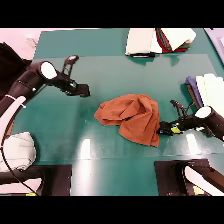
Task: Fold the shirts.
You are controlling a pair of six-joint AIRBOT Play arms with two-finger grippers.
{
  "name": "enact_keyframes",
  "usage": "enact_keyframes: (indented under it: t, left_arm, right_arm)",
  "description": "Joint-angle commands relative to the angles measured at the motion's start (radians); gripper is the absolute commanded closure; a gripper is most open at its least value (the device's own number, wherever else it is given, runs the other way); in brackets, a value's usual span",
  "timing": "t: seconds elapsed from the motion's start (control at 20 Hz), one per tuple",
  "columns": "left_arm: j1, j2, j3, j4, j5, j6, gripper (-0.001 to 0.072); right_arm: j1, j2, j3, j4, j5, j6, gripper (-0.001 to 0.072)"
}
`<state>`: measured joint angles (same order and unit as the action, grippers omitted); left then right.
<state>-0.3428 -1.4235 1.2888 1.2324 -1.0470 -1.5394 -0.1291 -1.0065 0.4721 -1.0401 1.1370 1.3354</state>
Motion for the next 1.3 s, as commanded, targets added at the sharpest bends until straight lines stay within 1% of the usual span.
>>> enact_keyframes:
  t: [0.0, 0.1, 0.15, 0.3, 0.4, 0.45, 0.5, 0.55, 0.6, 0.65, 0.75, 0.85, 0.95, 1.25]
  left_arm:
    - [-0.06, -0.034, -0.054, -0.053, 0.041, 0.03, 0.015]
    - [-0.111, -0.09, -0.06, -0.095, 0.091, 0.043, 0.015]
    - [-0.129, -0.115, -0.06, -0.1, 0.137, 0.048, 0.015]
    - [-0.135, -0.153, -0.057, -0.152, 0.235, 0.044, 0.015]
    - [-0.141, -0.171, -0.057, -0.201, 0.219, 0.058, 0.0151]
    - [-0.149, -0.18, -0.057, -0.214, 0.211, 0.079, 0.0151]
    - [-0.156, -0.182, -0.057, -0.22, 0.206, 0.095, 0.0222]
    - [-0.163, -0.181, -0.056, -0.227, 0.204, 0.109, 0.0348]
    - [-0.167, -0.181, -0.055, -0.232, 0.202, 0.109, 0.0407]
    - [-0.166, -0.181, -0.054, -0.231, 0.198, 0.109, 0.0425]
    - [-0.166, -0.178, -0.039, -0.207, 0.19, 0.111, 0.0684]
    - [-0.159, -0.161, 0.011, -0.145, 0.17, 0.111, 0.0682]
    - [-0.127, -0.101, 0.091, -0.069, 0.151, 0.108, 0.0682]
    - [0.042, 0.237, 0.373, 0.057, 0.134, 0.108, 0.0682]
  right_arm:
    - [0.02, 0.059, -0.004, -0.008, -0.047, 0.001, 0.0693]
    - [0.02, 0.103, -0.004, -0.006, -0.042, 0.003, 0.0693]
    - [0.02, 0.119, -0.004, -0.006, -0.035, 0.005, 0.0692]
    - [0.02, 0.145, -0.004, -0.007, -0.01, 0.01, 0.0693]
    - [0.02, 0.159, -0.004, -0.005, -0.009, 0.011, 0.0693]
    - [0.02, 0.163, -0.004, -0.005, -0.01, 0.011, 0.0693]
    - [0.02, 0.163, -0.004, -0.002, -0.009, 0.011, 0.0693]
    - [0.02, 0.162, -0.004, -0.001, -0.008, 0.011, 0.0693]
    - [0.02, 0.162, -0.004, 0.0, -0.008, 0.011, 0.0693]
    - [0.02, 0.162, -0.002, 0.0, -0.008, 0.011, 0.0693]
    - [0.02, 0.162, 0.038, -0.005, 0.002, 0.01, 0.0693]
    - [0.02, 0.162, 0.125, -0.011, 0.003, 0.01, 0.0693]
    - [0.02, 0.162, 0.25, -0.038, 0.012, 0.01, 0.0693]
    - [0.02, 0.162, 0.78, -0.17, 0.123, 0.01, 0.0694]
